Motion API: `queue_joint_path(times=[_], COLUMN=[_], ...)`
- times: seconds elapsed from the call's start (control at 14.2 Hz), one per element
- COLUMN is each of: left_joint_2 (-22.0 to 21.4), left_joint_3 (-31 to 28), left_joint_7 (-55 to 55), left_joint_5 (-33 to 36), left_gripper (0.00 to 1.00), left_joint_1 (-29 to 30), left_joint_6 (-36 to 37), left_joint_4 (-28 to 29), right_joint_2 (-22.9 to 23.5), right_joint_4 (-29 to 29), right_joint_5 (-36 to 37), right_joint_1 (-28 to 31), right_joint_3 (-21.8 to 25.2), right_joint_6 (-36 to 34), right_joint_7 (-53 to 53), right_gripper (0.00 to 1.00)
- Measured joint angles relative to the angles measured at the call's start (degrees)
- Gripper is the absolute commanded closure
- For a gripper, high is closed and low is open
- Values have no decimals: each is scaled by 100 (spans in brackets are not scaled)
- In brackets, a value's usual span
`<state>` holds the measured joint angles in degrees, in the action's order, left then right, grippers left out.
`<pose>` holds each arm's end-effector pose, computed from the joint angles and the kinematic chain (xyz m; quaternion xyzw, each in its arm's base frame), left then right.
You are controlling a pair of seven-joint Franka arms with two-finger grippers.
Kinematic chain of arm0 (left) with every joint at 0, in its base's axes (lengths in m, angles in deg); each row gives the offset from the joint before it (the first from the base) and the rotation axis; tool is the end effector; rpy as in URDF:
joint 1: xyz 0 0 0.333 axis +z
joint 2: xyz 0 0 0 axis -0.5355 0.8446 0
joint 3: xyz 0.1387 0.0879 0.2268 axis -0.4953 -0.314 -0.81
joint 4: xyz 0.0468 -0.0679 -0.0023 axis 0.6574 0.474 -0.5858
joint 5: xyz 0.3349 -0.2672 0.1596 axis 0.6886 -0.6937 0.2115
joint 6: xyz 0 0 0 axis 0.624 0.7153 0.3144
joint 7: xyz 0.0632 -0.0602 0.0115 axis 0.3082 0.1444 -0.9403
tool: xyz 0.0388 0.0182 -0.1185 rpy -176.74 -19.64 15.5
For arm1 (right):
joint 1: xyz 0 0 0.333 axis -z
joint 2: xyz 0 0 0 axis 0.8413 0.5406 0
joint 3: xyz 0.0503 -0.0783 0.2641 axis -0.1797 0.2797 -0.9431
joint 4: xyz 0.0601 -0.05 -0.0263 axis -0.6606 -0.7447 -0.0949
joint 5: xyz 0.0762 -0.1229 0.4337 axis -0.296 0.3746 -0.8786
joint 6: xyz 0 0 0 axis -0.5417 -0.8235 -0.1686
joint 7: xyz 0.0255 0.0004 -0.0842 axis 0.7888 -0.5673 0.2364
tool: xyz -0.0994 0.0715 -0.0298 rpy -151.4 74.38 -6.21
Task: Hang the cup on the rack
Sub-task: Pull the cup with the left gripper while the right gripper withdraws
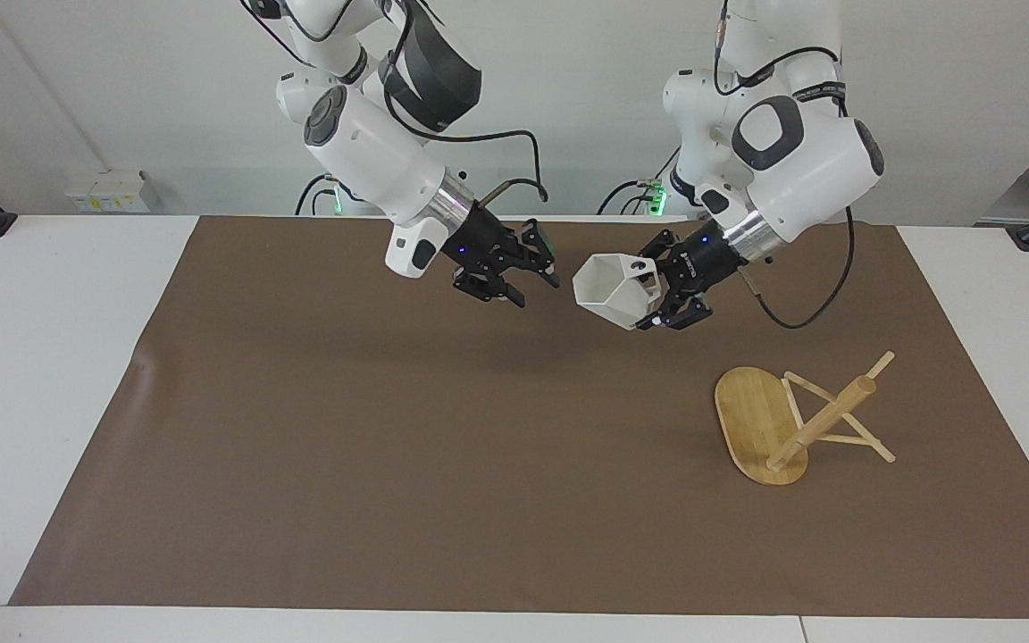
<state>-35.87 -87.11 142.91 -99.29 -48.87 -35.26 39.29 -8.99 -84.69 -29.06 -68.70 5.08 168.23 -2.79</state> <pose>0.6023 -0.2262 0.4236 0.7154 -0.6103 0.2406 0.2405 0.6386 0.3073 0.4789 -0.9391 -0.0207 -0.0382 0.3408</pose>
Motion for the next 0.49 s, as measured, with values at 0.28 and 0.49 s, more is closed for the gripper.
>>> queue_joint_path(times=[0.28,0.49], left_joint_2=[-118,-178], left_joint_3=[-4,-12], left_joint_7=[1,-139], left_joint_5=[50,264], left_gripper=[100,100], left_joint_1=[242,425], left_joint_6=[93,96], left_joint_4=[11,17], right_joint_2=[-377,-766], right_joint_4=[19,18], right_joint_5=[231,1098], right_joint_1=[405,665], right_joint_3=[34,50], right_joint_6=[-758,-1466], right_joint_7=[0,0], right_gripper=[40,40])
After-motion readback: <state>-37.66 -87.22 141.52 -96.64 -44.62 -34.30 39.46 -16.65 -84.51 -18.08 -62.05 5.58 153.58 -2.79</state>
